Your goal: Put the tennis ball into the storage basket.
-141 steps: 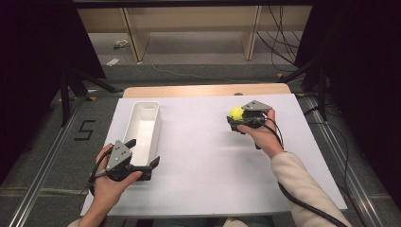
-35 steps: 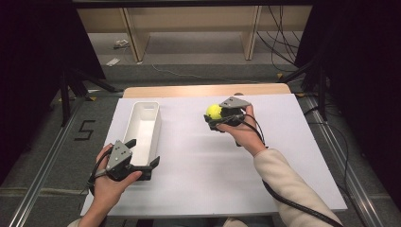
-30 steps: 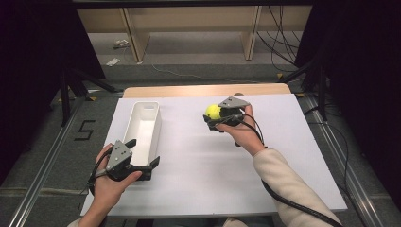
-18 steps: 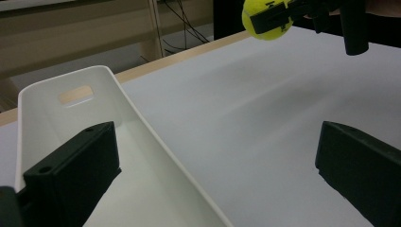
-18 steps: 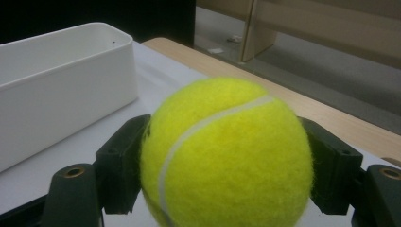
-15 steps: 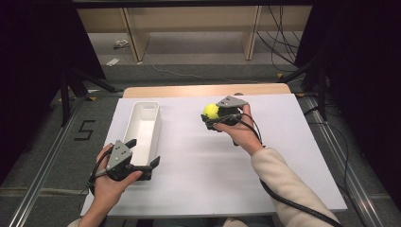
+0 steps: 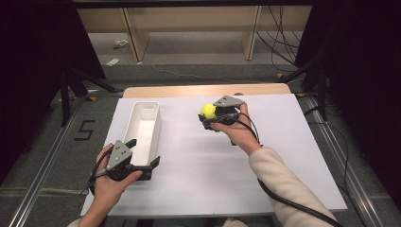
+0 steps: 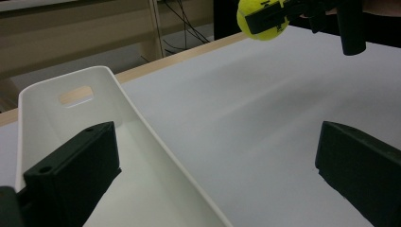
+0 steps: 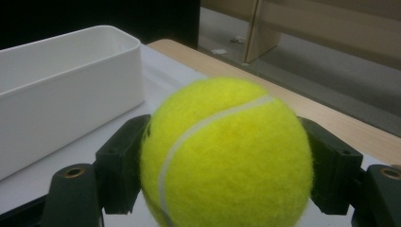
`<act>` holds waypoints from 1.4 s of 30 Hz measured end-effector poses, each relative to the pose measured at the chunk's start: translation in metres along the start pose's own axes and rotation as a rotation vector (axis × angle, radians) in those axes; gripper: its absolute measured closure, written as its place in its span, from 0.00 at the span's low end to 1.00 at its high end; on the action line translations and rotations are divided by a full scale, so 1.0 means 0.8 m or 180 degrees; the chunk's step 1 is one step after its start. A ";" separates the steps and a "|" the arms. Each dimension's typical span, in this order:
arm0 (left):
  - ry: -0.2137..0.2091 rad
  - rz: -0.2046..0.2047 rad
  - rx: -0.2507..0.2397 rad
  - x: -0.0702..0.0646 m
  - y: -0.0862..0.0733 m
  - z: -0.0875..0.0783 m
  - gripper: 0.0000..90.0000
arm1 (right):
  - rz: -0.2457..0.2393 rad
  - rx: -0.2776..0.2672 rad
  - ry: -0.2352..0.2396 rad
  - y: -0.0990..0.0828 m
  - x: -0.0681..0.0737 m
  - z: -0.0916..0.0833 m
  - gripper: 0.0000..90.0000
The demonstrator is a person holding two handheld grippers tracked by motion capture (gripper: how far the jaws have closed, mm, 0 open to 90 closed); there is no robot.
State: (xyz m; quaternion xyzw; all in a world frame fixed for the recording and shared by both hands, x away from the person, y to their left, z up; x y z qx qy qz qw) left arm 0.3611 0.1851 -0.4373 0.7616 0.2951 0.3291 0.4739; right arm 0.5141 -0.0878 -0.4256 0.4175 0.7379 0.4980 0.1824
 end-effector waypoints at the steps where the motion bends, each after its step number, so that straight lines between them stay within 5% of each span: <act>1: 0.0003 -0.0006 0.0000 0.000 0.000 0.000 0.00 | -0.0004 0.0000 0.0003 0.000 0.000 0.000 0.30; 42: 0.0003 0.0001 -0.0021 0.000 0.002 0.000 0.00 | 0.0038 -0.0001 0.0072 0.014 0.019 0.014 0.30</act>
Point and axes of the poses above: each handheld gripper's, and its own axes: z roughly forward along the jaws, y roughly out of its top, x roughly to its left, the point moved 4 cm from there along z, roughly forward along the jaws, and after that the axes turned 12 degrees about z, right-handed, at the moved point
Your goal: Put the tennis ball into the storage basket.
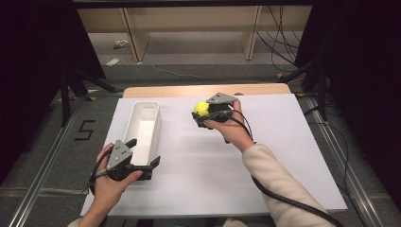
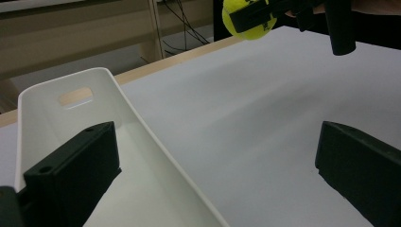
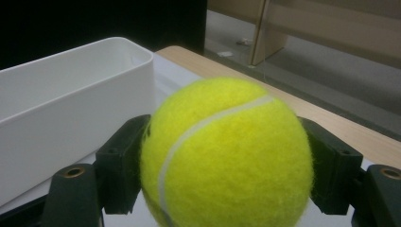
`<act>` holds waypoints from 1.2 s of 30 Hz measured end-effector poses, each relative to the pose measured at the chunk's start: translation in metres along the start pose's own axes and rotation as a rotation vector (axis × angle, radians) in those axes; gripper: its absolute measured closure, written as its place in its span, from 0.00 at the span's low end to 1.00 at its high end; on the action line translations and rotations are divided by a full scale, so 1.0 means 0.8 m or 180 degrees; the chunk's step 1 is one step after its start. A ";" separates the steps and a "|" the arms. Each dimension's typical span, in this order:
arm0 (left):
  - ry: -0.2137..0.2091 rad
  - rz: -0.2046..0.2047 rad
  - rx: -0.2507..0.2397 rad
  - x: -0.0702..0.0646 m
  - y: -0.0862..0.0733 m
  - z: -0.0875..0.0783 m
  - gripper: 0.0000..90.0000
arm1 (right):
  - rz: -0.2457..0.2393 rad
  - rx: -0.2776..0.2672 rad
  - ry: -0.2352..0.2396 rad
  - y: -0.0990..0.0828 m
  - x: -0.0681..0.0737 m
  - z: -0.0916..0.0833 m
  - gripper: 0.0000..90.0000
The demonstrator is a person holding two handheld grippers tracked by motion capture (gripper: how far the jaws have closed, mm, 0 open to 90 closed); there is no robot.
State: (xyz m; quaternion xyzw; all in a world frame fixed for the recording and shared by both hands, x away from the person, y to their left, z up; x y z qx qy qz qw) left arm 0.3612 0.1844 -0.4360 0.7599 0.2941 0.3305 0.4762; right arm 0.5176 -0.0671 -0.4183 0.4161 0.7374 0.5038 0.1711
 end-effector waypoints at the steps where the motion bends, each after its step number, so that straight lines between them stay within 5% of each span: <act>1: 0.0001 0.0001 -0.0001 0.000 0.000 0.000 0.00 | 0.0004 0.0000 -0.0001 0.000 0.000 0.001 0.30; 36: -0.0008 0.0009 0.0005 -0.001 0.001 0.001 0.00 | 0.0002 0.0052 0.0071 0.005 0.021 0.018 0.30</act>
Point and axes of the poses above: each handheld gripper's, and its own axes: z roughly forward along the jaws, y roughly out of its top, x roughly to its left, the point moved 4 cm from there along z, roughly forward along the jaws, and after that the axes turned 12 degrees about z, right-handed, at the moved point
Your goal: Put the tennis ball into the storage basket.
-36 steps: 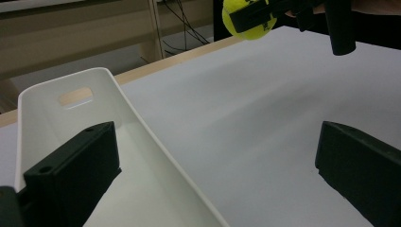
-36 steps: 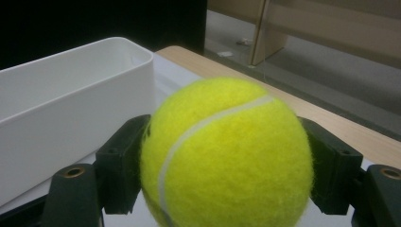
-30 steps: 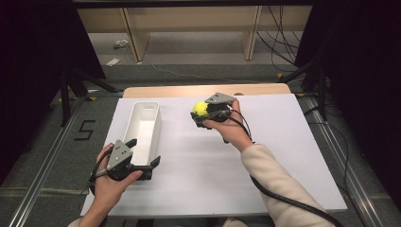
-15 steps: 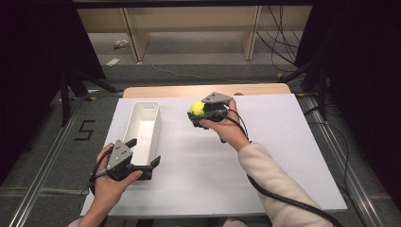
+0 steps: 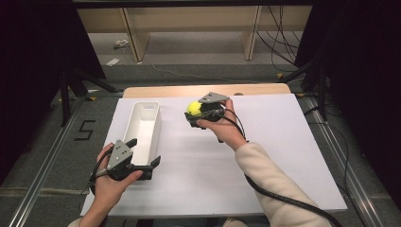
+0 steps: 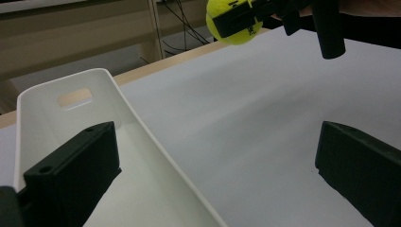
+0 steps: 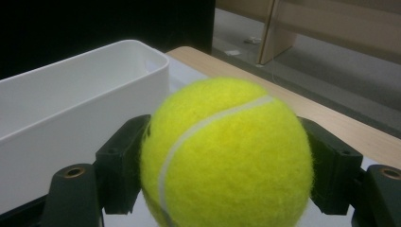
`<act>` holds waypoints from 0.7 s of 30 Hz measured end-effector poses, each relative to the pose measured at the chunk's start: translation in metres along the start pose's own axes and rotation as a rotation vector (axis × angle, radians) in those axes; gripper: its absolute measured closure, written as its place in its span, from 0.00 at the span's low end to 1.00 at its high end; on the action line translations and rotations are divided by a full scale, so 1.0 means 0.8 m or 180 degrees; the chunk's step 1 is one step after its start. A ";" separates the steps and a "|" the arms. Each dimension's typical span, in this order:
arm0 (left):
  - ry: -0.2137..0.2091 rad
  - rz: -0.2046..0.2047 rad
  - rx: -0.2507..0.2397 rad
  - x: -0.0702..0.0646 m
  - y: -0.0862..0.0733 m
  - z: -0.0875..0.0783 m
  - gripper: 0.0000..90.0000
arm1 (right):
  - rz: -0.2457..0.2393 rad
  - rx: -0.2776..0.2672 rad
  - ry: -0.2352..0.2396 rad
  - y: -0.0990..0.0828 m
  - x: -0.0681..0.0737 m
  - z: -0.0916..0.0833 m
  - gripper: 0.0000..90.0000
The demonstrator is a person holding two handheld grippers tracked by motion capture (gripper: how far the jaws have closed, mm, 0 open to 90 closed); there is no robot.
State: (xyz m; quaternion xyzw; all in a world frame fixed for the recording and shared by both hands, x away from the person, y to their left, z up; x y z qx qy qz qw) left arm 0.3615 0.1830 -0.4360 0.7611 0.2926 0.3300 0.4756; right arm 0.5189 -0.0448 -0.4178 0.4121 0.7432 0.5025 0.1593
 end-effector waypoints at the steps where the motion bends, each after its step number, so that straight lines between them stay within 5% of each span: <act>1: -0.0005 0.0007 -0.0001 0.000 0.000 0.000 0.00 | 0.0000 -0.0009 0.0010 0.001 0.001 0.000 0.30; 21: 0.0010 -0.0005 -0.0006 0.001 0.000 -0.001 0.00 | 0.0002 0.0007 0.0075 0.004 0.015 0.011 0.30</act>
Point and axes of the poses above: each handheld gripper's, and its own axes: z roughly forward along the jaws, y roughly out of its top, x roughly to its left, the point moved 4 cm from there along z, roughly forward along the jaws, and after that the axes turned 12 degrees about z, right-handed, at the moved point
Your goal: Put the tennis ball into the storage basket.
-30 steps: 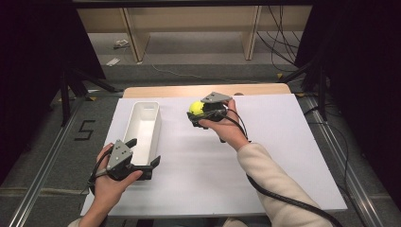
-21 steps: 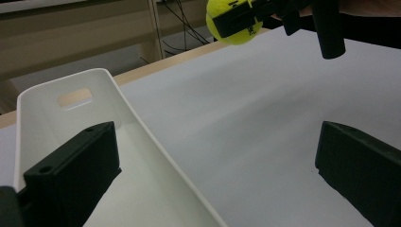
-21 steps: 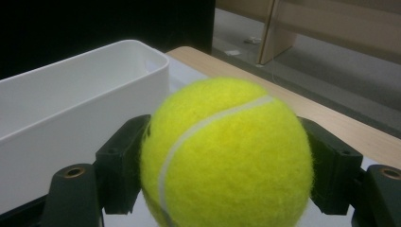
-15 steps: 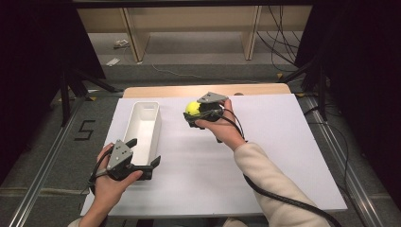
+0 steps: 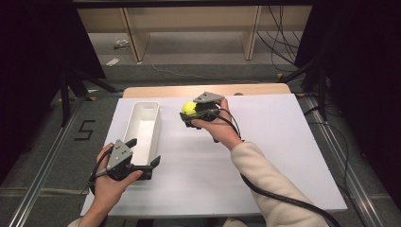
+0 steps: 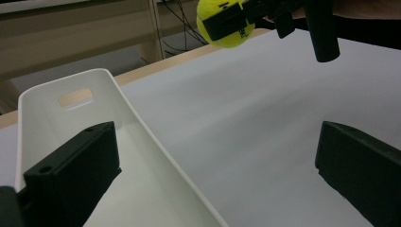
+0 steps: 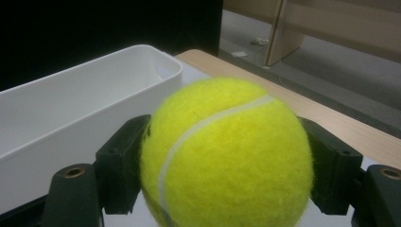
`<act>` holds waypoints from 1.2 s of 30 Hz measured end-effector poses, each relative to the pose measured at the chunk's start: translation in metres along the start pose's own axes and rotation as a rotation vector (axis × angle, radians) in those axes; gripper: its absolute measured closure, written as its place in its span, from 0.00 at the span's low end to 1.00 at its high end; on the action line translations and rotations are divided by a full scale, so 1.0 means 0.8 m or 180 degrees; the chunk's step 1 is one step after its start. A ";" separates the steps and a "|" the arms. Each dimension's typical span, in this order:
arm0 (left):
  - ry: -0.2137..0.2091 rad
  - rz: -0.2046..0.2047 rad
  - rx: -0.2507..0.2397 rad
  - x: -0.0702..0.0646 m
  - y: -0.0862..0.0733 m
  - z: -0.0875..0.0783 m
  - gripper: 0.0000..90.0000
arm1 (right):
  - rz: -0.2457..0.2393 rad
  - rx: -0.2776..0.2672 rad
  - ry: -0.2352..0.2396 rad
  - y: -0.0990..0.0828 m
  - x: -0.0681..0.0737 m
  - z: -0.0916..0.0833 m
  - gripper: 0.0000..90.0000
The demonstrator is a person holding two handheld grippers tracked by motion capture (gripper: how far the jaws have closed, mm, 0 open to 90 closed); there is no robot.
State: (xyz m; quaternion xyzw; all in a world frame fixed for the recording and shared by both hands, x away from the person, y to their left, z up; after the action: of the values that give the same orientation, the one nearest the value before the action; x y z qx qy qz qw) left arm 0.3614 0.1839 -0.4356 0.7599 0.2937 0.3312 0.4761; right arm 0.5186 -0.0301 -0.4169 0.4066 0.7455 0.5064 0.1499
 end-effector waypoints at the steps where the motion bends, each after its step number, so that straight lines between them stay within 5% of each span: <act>1: 0.0000 0.0000 0.0000 0.000 0.000 0.000 0.00 | -0.0012 0.0008 0.0000 0.000 0.001 0.000 0.30; 36: 0.0008 -0.0026 -0.0014 0.001 0.001 -0.001 0.00 | -0.0046 -0.0002 0.0089 0.010 0.028 0.017 0.30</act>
State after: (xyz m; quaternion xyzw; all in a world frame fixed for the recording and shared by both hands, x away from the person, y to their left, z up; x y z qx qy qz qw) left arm 0.3614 0.1849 -0.4347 0.7572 0.2967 0.3308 0.4788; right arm 0.5172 -0.0030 -0.4115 0.3940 0.7503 0.5112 0.1433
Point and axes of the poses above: each handheld gripper's, and its own axes: z roughly forward along the jaws, y roughly out of its top, x roughly to its left, the point moved 4 cm from there along z, roughly forward along the jaws, and after that the axes turned 12 degrees about z, right-handed, at the moved point
